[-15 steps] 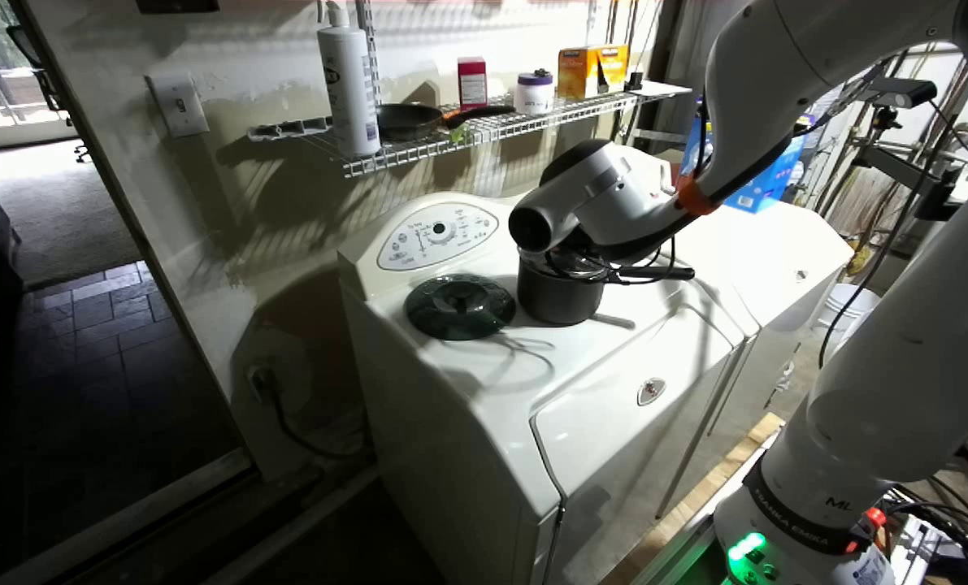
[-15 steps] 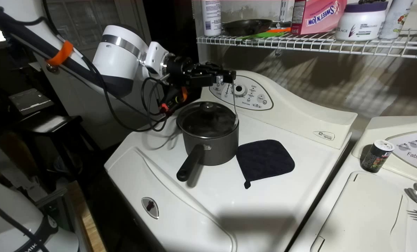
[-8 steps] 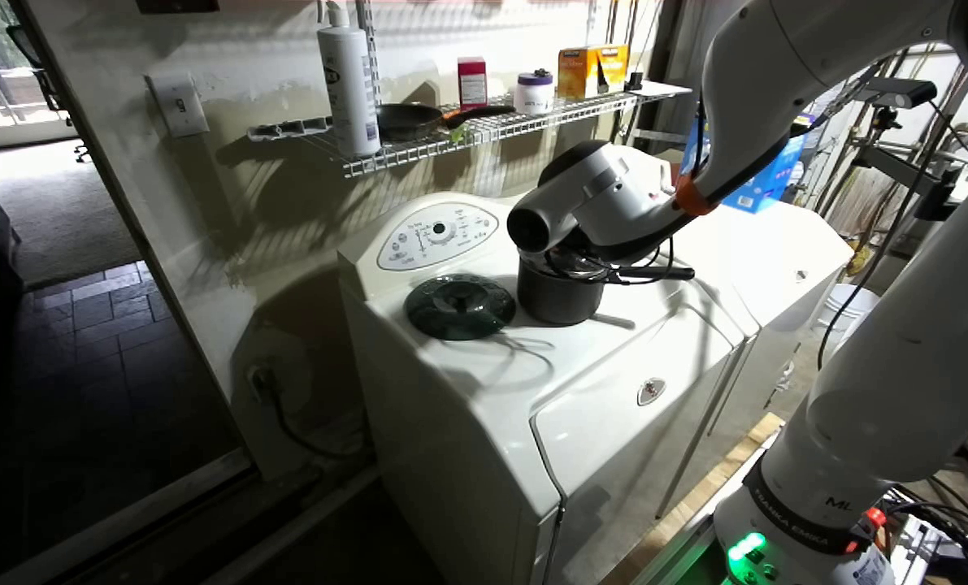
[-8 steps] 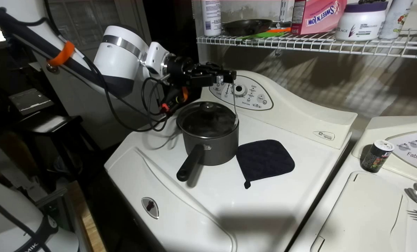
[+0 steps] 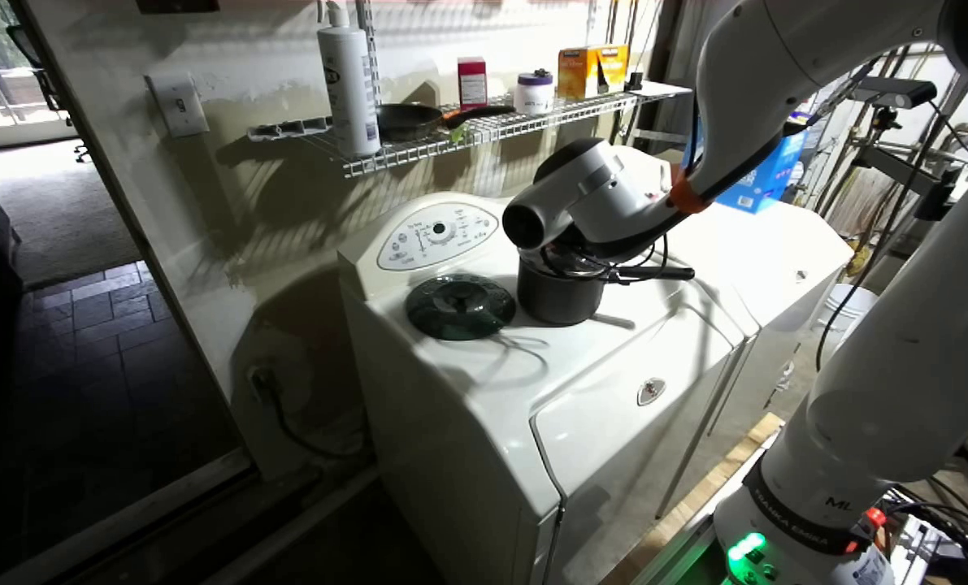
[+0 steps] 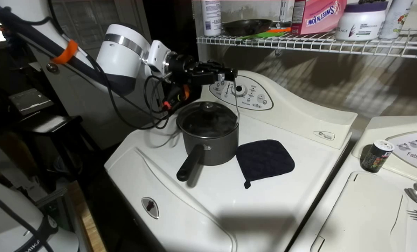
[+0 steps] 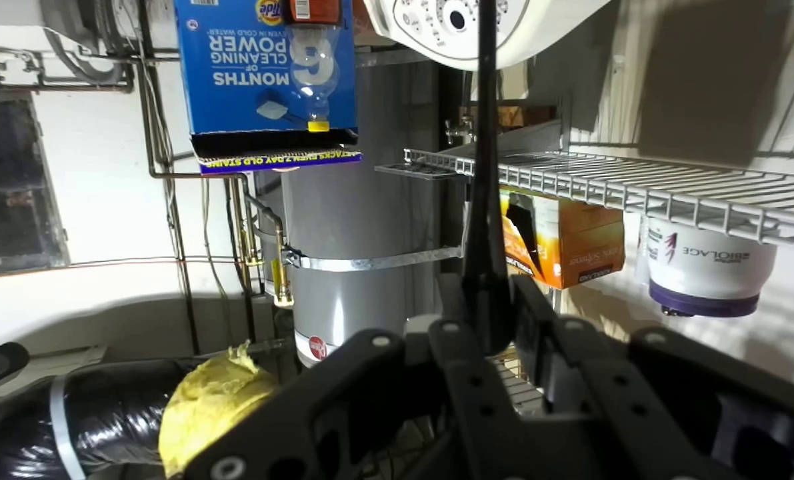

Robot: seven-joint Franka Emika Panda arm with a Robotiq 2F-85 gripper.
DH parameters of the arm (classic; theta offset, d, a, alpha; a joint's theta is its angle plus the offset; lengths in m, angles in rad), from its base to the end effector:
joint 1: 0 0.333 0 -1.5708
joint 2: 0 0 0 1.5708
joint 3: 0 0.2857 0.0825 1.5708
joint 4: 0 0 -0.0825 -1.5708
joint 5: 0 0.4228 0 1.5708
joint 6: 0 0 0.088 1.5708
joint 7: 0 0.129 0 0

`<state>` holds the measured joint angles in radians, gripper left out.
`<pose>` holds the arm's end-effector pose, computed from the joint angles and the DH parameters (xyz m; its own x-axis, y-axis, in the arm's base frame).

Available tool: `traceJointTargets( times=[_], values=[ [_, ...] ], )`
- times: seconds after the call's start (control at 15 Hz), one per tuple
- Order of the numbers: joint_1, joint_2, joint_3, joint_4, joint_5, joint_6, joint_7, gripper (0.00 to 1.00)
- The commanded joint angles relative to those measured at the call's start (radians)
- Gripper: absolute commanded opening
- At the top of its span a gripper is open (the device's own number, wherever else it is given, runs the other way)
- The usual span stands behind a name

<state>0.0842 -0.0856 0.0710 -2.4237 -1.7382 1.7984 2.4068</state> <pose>0.5242 -0.0238 0.3241 -0.0340 -0.0532 0.9980 -0.9069 -0.4181 -0.0532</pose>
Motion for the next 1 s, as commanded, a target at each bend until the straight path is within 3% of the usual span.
traceJointTargets(
  times=[0.0, 0.93],
  values=[
    [0.011, 0.044, 0.011, 0.042, 0.022, -0.043, 0.022, 0.05],
    [0.017, 0.095, 0.023, 0.061, 0.022, -0.1, 0.018, 0.05]
  ],
)
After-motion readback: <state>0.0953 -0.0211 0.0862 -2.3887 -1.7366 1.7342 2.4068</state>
